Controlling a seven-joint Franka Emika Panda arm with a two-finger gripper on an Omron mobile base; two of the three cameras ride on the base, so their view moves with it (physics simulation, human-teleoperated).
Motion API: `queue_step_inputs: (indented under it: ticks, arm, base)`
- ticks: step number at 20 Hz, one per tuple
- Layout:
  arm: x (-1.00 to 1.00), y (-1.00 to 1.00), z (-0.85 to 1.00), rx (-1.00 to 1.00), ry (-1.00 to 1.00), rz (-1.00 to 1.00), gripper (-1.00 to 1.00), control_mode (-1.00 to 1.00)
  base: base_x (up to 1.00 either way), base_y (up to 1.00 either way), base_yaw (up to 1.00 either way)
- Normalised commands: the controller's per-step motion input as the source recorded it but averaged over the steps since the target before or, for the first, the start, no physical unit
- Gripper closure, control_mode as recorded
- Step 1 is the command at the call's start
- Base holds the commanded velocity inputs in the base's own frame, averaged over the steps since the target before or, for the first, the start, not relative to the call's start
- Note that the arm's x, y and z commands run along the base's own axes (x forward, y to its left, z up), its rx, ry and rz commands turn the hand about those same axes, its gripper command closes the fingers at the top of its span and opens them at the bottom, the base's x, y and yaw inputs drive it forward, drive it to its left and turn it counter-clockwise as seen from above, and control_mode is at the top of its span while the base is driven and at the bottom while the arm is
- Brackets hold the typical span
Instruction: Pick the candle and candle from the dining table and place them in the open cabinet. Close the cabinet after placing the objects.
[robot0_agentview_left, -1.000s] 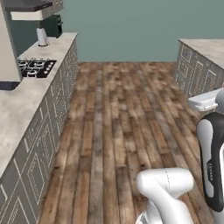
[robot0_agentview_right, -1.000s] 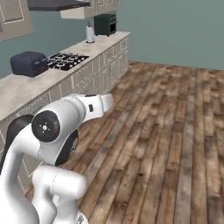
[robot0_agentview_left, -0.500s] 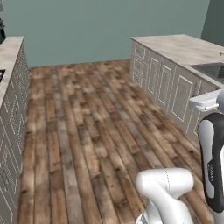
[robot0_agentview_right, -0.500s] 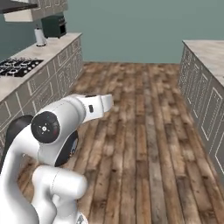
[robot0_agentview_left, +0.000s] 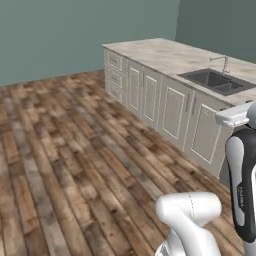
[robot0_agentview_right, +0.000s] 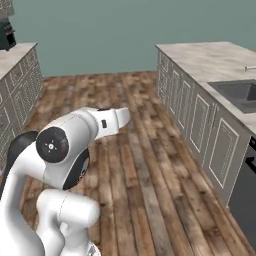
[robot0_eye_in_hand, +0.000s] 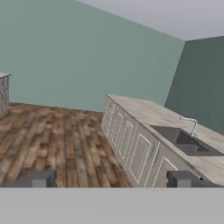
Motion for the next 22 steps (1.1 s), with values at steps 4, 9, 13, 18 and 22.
queue_step_inputs:
  ticks: [4,9,13,18,22]
  arm:
    - [0.0,0.0,0.0,0.0,0.0,0.0,-1.0,1.0]
    - [0.0,0.0,0.0,0.0,0.0,0.0,-1.0,1.0]
    - [0.0,0.0,0.0,0.0,0.0,0.0,-1.0,1.0]
    - [0.0,0.0,0.0,0.0,0.0,0.0,-1.0,1.0]
    - [0.0,0.0,0.0,0.0,0.0,0.0,-1.0,1.0]
  base:
    - [0.32,0.05,-0.48]
    - [0.29,0.04,-0.47]
    - [0.3,0.04,-0.45]
    - [0.28,0.02,-0.45]
    - [0.33,0.0,-0.45]
